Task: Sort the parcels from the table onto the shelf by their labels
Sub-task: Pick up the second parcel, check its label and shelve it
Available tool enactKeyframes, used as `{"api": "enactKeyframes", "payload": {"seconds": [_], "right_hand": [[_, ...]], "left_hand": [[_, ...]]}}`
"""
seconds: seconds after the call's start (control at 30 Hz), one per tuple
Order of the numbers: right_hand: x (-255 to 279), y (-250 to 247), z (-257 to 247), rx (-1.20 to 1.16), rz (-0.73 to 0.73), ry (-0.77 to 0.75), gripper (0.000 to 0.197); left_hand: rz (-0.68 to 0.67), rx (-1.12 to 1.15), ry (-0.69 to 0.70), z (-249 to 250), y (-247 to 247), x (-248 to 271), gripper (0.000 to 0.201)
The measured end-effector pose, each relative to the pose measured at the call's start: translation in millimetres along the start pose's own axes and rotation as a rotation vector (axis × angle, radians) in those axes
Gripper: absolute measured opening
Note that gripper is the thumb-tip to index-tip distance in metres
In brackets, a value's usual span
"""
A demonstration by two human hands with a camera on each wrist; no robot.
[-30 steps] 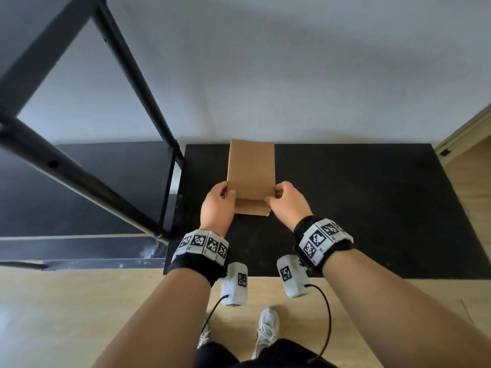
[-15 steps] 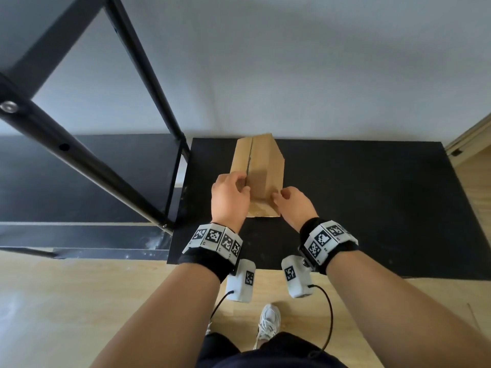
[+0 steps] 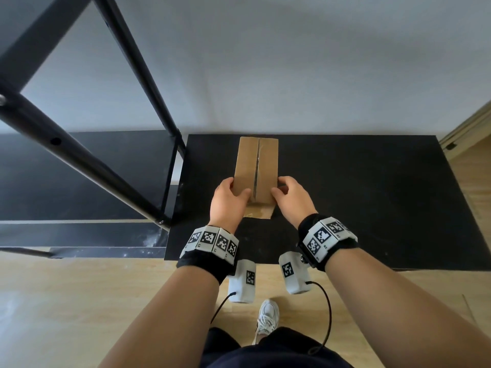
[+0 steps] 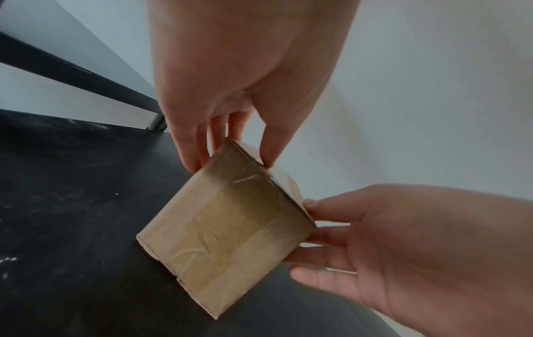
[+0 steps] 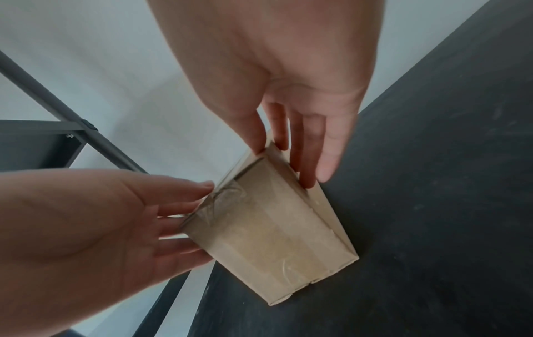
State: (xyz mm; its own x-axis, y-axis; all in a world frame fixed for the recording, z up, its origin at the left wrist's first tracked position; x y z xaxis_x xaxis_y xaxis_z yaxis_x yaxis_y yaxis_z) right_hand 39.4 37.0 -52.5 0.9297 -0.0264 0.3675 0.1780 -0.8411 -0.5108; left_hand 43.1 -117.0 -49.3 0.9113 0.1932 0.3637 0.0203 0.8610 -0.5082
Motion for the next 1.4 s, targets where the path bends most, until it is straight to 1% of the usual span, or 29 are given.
{"api": "enactKeyframes", "payload": {"seconds": [0.17, 0.23, 0.33, 0.47, 0.53, 0.6, 0.67, 0.8, 0.9, 1.0, 1.1, 1.17, 1.23, 1.3, 1.4], "right_hand": [[-0.9, 12.2, -2.2, 0.015, -0.086, -0.009, 0.042], [-1.1, 17.3, -2.1, 0.004, -0.124, 0.01, 0.042], [-1.5, 20.1, -0.6, 0.015, -0.139, 0.05, 0.044], [-1.0, 13.1, -3.2, 0.028, -0.038, 0.036, 0.043], [-0.8, 8.1, -6.2, 0.012, 0.011, 0.009, 0.04], [-1.2, 4.4, -9.4, -0.008, 0.037, 0.0, 0.04], [-2.6, 2.2, -9.9, 0.002, 0.032, 0.007, 0.043], [-4.6, 2.0, 0.0, 0.033, -0.02, 0.056, 0.051], [-5.3, 2.1, 8.1, 0.077, -0.048, 0.065, 0.058], [-9.1, -0.3, 6.8, 0.106, -0.072, 0.057, 0.057], [-18.0, -4.5, -1.7, 0.154, -0.152, 0.033, 0.055], [-24.3, -8.2, -9.4, 0.218, -0.224, 0.016, 0.06], [-30.5, -11.3, -17.1, 0.28, -0.294, -0.001, 0.065], [-36.1, -13.4, -24.0, 0.335, -0.363, -0.011, 0.068], [-42.5, -15.4, -32.6, 0.424, -0.468, -0.014, 0.07]], "left_hand": [[0.096, 0.117, -0.035, -6.1, -15.1, 5.4, 0.048], [0.122, 0.14, -0.018, -6.9, -23.0, 6.9, 0.04], [0.12, 0.077, 0.044, -7.0, -31.1, 7.8, 0.033], [0.093, 0.017, 0.113, -6.6, -28.0, 6.7, 0.031], [0.088, -0.013, 0.097, -8.4, -23.8, 5.3, 0.034], [0.077, -0.028, 0.051, -11.3, -20.2, 5.0, 0.041], [0.047, -0.047, 0.028, -14.8, -16.2, 5.5, 0.044], [-0.019, -0.07, 0.079, -14.2, -7.0, 5.8, 0.045], [-0.019, -0.1, 0.091, -11.3, -4.1, 4.4, 0.041], [0.002, -0.121, 0.102, -11.7, -3.9, 0.1, 0.04], [0.066, -0.198, 0.14, -10.0, -7.8, -5.9, 0.042], [0.111, -0.234, 0.176, -5.7, -12.3, -10.4, 0.043], [0.122, -0.253, 0.193, 1.1, -16.7, -13.6, 0.045], [0.058, -0.316, 0.215, 7.3, -19.1, -16.7, 0.049], [-0.089, -0.523, 0.255, 11.4, -19.6, -25.6, 0.053]]}}
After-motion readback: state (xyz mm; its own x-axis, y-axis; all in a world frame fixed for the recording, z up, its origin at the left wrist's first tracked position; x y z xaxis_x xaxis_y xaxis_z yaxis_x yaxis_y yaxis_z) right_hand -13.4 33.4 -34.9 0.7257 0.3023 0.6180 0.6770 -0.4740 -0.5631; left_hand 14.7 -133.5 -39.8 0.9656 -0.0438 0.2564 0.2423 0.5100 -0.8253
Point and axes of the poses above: each hand's wrist, its own x-axis away from the middle knuckle, its own y-axis out of the palm, z = x × y, the point moved 1 cm from there along -x, towards the middle knuckle, and after that the axes turned 4 degrees about -z, right-handed, at the moved point
